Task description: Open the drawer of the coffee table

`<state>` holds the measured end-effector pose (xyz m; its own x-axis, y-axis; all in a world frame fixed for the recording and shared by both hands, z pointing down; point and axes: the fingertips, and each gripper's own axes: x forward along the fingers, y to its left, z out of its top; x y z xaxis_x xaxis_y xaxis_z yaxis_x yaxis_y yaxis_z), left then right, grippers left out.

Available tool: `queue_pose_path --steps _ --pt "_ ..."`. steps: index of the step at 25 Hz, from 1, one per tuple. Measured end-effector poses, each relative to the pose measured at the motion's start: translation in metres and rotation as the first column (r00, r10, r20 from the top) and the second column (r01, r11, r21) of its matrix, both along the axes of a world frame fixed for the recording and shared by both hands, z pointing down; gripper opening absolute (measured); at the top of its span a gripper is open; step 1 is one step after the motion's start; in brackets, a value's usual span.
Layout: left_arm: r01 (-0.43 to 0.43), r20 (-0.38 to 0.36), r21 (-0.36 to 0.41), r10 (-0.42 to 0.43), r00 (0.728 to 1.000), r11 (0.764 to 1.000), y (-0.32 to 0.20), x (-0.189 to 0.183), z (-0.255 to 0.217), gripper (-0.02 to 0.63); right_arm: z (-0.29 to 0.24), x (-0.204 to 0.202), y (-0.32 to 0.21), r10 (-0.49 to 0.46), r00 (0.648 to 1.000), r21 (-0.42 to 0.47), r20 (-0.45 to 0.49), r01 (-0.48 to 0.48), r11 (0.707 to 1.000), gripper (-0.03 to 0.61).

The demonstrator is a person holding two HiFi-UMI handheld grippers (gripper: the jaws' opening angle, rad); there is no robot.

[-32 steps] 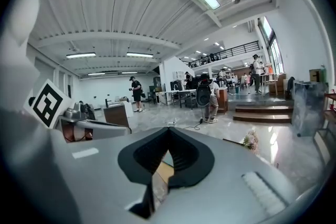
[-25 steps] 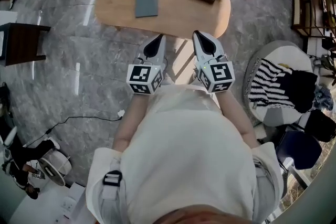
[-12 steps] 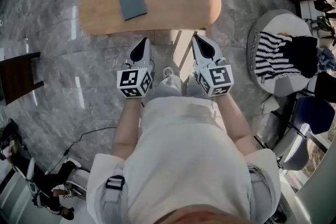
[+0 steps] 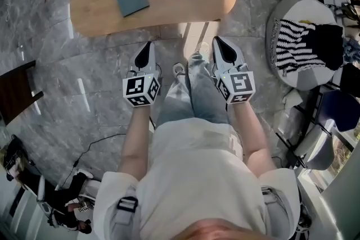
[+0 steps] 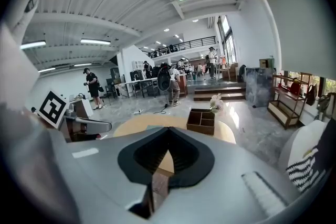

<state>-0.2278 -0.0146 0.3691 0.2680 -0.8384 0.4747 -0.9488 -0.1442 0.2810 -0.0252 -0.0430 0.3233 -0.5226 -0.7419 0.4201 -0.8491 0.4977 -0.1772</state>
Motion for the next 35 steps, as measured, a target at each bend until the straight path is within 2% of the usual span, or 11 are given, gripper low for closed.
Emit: queue_pose_path --steps 11,16,23,25,27,32,35 --pt "0.024 0.024 -0.043 -0.023 0.999 0.999 -0.022 -0.013 0.087 0.0 0.09 0.019 -0.024 0.018 0.999 -0.063 -0.041 -0.02 0.998 0.002" --pt "0.047 0.022 -0.085 -0.046 0.999 0.995 -0.024 -0.02 0.138 0.0 0.136 0.024 -0.038 0.024 0.998 -0.083 -0.064 -0.029 0.996 0.002" --pt "0.028 0.006 -0.155 -0.027 1.0 0.987 -0.03 -0.017 0.209 0.0 0.211 0.045 -0.047 0.024 0.992 -0.148 -0.12 -0.042 0.988 0.003" --pt "0.019 0.002 -0.183 -0.019 1.0 0.983 -0.03 -0.019 0.231 0.052 0.233 0.051 -0.05 0.041 0.991 -0.173 -0.128 -0.063 0.983 0.003" --pt "0.011 0.0 -0.207 -0.011 1.0 0.978 -0.03 -0.023 0.251 0.057 0.254 0.055 -0.051 0.045 0.988 -0.192 -0.146 -0.073 0.979 0.003" --pt "-0.027 0.042 -0.244 0.039 0.998 0.969 -0.037 -0.026 0.292 0.122 0.297 0.062 -0.054 0.009 0.983 -0.236 -0.184 -0.053 0.97 0.023" --pt "-0.032 0.04 -0.266 0.044 0.998 0.963 -0.043 -0.029 0.31 0.174 0.319 0.068 -0.056 0.004 0.981 -0.269 -0.193 -0.057 0.961 0.042"
